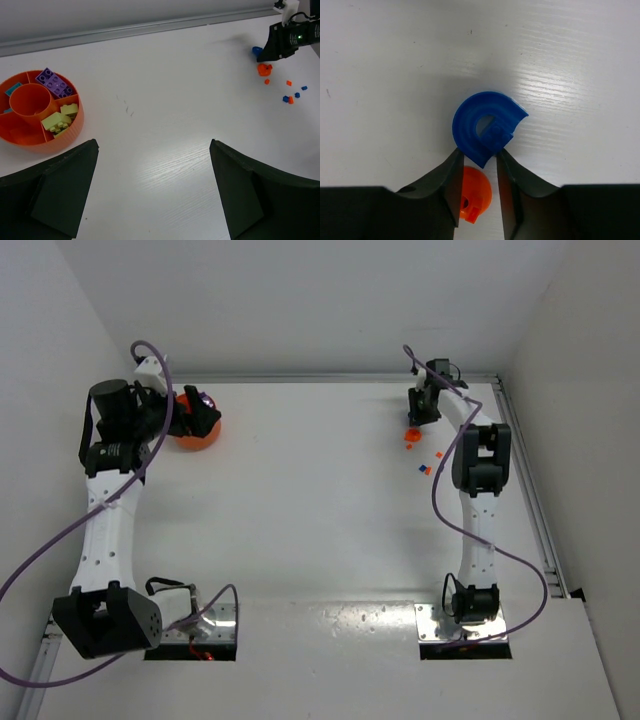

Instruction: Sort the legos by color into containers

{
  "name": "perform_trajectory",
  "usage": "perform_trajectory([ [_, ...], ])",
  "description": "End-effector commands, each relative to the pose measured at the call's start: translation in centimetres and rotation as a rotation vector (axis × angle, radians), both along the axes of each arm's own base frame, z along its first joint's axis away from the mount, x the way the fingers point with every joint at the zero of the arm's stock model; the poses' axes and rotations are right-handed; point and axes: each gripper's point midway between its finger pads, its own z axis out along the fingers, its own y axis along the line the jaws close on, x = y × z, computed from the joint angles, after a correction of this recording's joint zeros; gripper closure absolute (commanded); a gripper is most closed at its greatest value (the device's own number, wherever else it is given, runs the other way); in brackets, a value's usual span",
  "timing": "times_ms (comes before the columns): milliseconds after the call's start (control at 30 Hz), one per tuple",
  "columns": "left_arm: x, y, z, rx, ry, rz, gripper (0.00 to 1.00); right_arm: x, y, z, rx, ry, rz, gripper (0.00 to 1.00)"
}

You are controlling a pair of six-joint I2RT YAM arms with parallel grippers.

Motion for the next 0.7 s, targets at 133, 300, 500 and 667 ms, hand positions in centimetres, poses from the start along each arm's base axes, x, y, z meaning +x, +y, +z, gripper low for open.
perform_trajectory([
  [133, 0.2, -0.7, 0.2, 0.006, -0.035, -0.050, 0.00, -0.2, 1.5, 5.0, 0.100, -0.076, 0.045, 0.82],
  [300, -0.5, -2.0, -0.8, -0.002, -0.031, -0.143, 0.00, -4.0, 3.5, 7.6, 0.186, -0.076, 0.131, 0.93],
  [500, -0.5, -2.3, -0.7, 0.008, -0.044, -0.155, 0.00, -8.5, 4.4, 11.3, 0.216, -0.116, 0.200, 0.99],
  [667, -0.2, -2.6, -1.0, 0.001, -0.044, -0.162, 0.00, -6.8, 2.4, 12.4, 0.134, -0.189, 0.095, 0.43],
])
